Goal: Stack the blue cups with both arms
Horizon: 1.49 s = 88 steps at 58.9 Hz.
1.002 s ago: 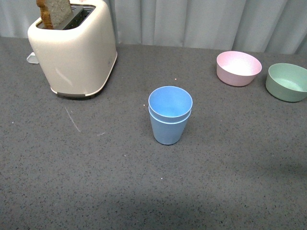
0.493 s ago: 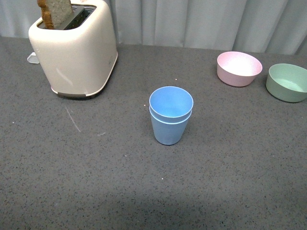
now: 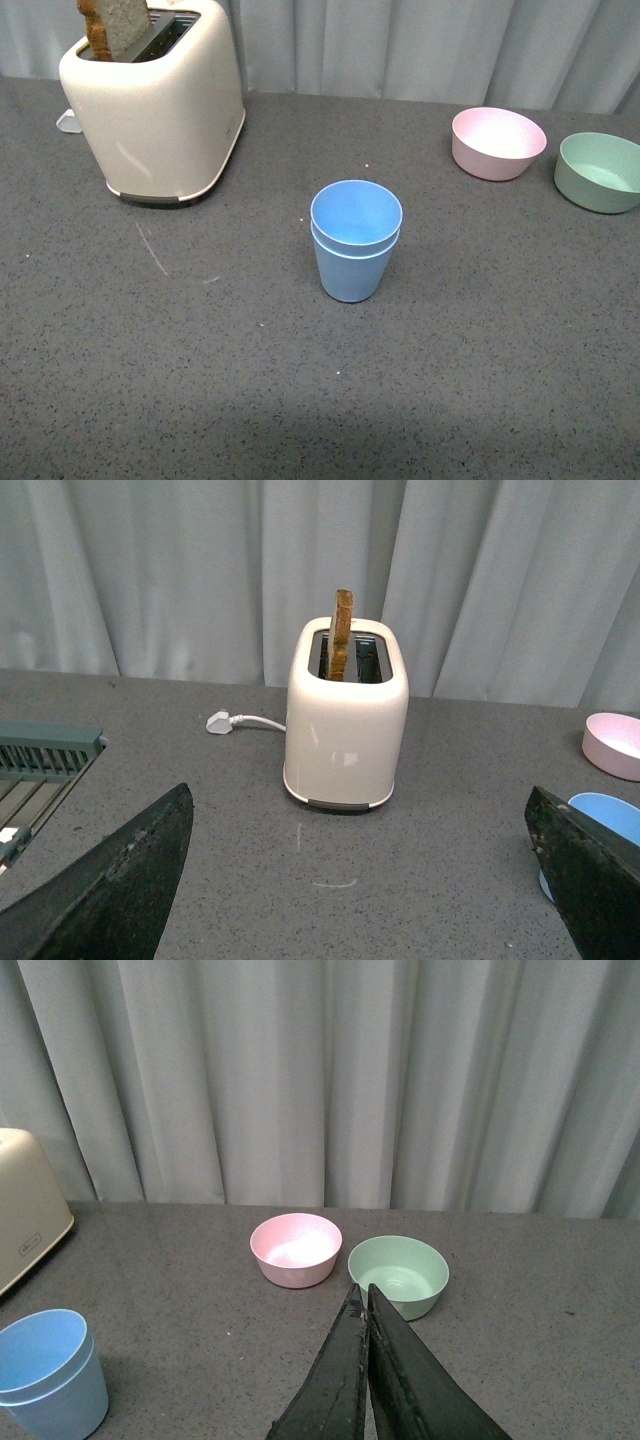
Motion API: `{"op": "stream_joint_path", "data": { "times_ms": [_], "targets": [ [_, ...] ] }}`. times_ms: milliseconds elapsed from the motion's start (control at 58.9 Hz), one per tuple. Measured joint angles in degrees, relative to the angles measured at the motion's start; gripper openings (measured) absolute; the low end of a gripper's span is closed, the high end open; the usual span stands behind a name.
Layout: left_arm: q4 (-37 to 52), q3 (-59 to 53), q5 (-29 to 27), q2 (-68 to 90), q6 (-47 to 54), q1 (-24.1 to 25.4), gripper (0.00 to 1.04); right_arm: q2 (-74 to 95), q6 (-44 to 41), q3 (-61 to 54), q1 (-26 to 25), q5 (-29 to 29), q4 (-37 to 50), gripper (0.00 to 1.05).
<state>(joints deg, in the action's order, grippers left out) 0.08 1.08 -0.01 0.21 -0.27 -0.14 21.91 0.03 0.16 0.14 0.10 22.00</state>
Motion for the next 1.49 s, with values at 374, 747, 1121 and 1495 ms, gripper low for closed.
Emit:
{"op": "stream_joint_path", "data": {
  "times_ms": [374,747,1121,1495],
  "targets": [
    [0.0,0.0,0.0,0.0,0.0,0.0,0.98,-7.9,0.0,0.0,0.0,0.0,-7.8,0.01],
    [0.0,0.0,-0.1,0.0,0.0,0.0,0.98,-19.7,0.0,0.0,0.0,-0.2,-21.4,0.01],
    [0.0,0.0,0.0,0.0,0.0,0.0,0.98,-21.7,-0.1,0.0,0.0,-0.2,-21.9,0.46],
    [0.0,0.0,0.0,0.0,0.0,0.0,0.98,-21.7,0.0,0.0,0.0,-0.2,-21.9,0.95]
  ]
}}
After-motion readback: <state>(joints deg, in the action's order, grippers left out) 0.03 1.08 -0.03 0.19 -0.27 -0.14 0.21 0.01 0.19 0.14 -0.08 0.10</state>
